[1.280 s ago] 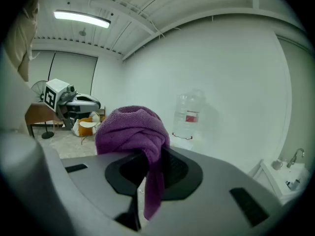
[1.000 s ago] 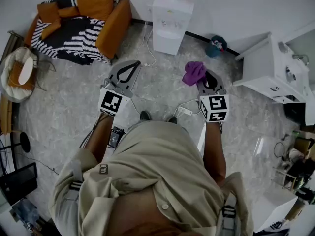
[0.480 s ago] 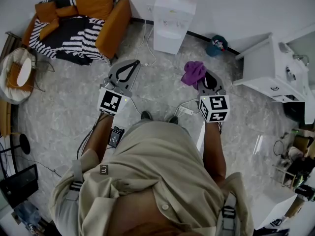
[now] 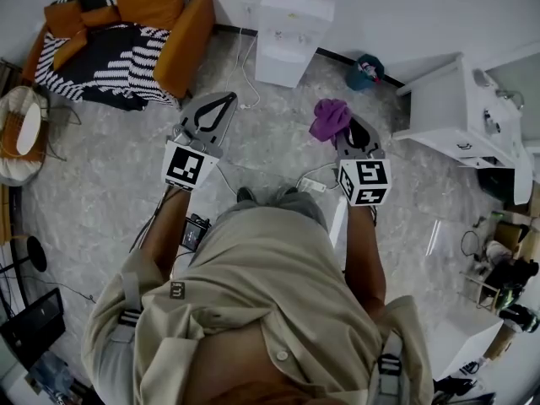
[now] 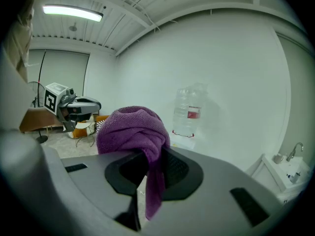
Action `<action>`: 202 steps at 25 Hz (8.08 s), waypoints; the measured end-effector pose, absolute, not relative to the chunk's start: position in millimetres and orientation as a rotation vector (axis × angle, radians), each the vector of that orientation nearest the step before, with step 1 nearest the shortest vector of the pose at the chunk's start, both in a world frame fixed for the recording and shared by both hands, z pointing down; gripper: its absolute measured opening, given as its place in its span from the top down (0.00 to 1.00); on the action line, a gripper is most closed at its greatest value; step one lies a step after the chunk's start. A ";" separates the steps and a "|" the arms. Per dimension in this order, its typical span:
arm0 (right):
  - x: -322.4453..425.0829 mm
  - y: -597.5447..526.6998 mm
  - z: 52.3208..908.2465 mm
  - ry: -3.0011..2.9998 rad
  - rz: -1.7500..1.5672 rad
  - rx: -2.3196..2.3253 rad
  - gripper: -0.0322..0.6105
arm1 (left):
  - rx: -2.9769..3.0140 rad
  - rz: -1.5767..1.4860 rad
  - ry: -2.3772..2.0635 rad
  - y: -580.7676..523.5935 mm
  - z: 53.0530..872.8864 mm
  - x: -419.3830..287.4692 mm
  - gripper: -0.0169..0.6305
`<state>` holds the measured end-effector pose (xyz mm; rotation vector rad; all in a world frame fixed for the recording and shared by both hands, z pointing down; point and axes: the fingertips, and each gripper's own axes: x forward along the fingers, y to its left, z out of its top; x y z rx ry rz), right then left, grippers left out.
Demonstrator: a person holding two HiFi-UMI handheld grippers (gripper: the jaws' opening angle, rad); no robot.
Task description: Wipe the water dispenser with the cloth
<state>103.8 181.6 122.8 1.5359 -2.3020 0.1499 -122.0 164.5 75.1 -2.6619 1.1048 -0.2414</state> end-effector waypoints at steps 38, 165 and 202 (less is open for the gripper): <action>198.0 -69.0 185.8 -2.472 0.278 1.370 0.84 | -2.642 -0.509 1.320 -25.8 96.7 -0.6 0.95; 200.0 -306.8 526.8 -1.804 0.580 1.956 0.84 | -2.796 -0.598 1.283 -278.4 401.7 -56.7 0.95; 205.9 -283.1 609.6 -1.769 0.691 1.962 0.84 | -2.848 -0.602 1.297 -265.0 471.2 -64.9 0.95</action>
